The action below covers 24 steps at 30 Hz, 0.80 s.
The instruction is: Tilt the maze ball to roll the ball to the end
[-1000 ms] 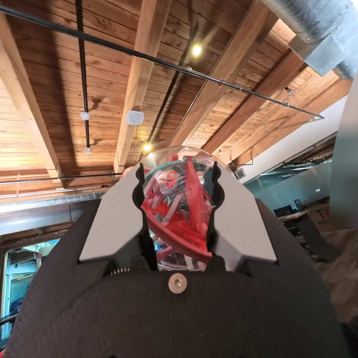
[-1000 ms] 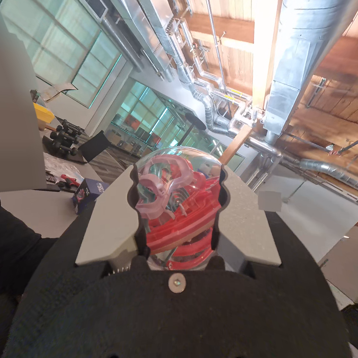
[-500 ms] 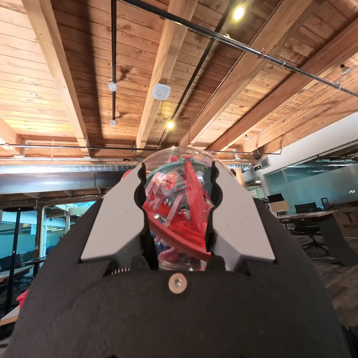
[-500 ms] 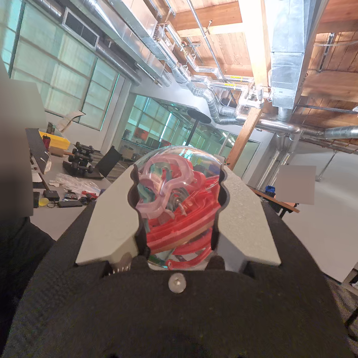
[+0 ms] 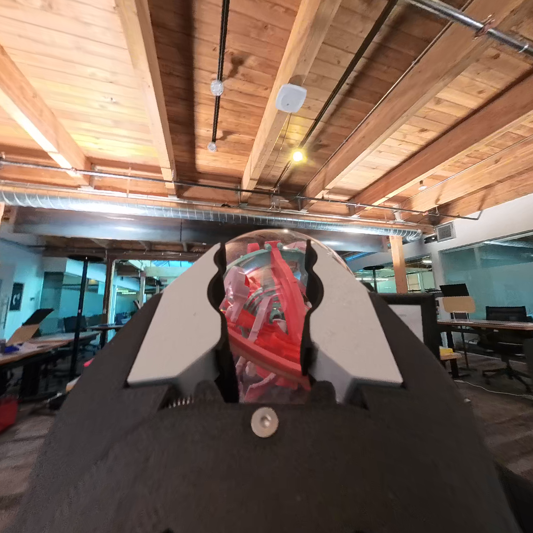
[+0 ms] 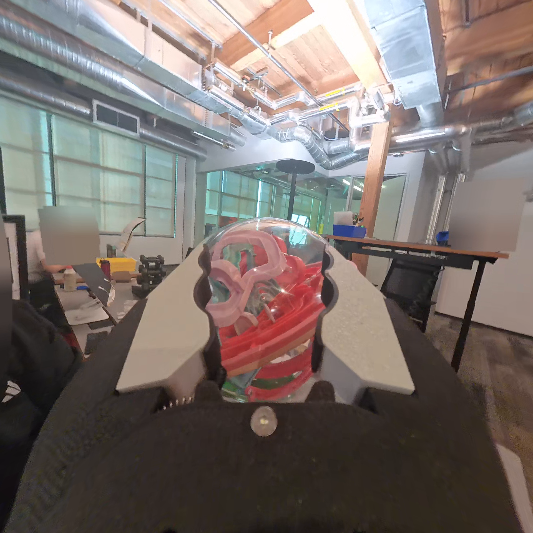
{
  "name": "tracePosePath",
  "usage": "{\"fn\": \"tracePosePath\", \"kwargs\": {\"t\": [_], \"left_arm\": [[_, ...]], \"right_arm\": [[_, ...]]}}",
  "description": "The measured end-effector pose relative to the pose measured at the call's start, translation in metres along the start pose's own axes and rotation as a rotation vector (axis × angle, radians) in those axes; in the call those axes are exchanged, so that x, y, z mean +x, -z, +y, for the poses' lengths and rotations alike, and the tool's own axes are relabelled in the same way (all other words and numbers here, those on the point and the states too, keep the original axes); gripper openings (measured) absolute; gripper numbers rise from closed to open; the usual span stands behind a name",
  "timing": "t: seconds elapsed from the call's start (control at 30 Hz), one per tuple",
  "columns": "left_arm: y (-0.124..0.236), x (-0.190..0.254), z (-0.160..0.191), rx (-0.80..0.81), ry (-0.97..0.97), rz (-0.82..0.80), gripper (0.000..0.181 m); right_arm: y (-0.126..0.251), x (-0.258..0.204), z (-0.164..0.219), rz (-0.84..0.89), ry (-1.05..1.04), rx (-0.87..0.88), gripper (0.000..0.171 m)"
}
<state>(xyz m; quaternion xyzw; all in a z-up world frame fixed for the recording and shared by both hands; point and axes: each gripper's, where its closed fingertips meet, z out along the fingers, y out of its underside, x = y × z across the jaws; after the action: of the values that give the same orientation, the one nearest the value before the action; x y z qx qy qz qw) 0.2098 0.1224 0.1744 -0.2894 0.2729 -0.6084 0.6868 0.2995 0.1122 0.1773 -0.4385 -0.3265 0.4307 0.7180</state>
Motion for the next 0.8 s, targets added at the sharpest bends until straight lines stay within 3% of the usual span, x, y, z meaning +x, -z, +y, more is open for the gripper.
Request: {"fn": "tracePosePath", "kwargs": {"t": [0.17, 0.27, 0.37, 0.47, 0.63, 0.8], "left_arm": [[0.020, -0.045, 0.034, -0.048, 0.171, -0.011, 0.048], [0.040, -0.072, 0.053, -0.005, 0.361, 0.091, 0.042], [0.063, -0.088, 0.068, 0.061, 0.483, 0.158, 0.035], [0.079, -0.093, 0.079, 0.092, 0.488, 0.174, 0.034], [0.100, -0.082, 0.072, 0.191, 0.447, 0.307, 0.017], [0.106, -0.082, 0.071, 0.213, 0.464, 0.322, 0.010]], "right_arm": [[0.006, 0.028, 0.042, 0.089, -0.042, -0.014, 0.070], [0.007, 0.028, 0.065, 0.116, 0.011, -0.028, 0.052], [0.002, 0.024, 0.088, 0.146, 0.073, -0.080, 0.049], [0.002, 0.020, 0.103, 0.150, 0.121, -0.111, 0.045], [0.004, 0.002, 0.113, 0.114, 0.235, -0.106, 0.000], [0.004, -0.007, 0.119, 0.111, 0.270, -0.115, 0.000]]}}
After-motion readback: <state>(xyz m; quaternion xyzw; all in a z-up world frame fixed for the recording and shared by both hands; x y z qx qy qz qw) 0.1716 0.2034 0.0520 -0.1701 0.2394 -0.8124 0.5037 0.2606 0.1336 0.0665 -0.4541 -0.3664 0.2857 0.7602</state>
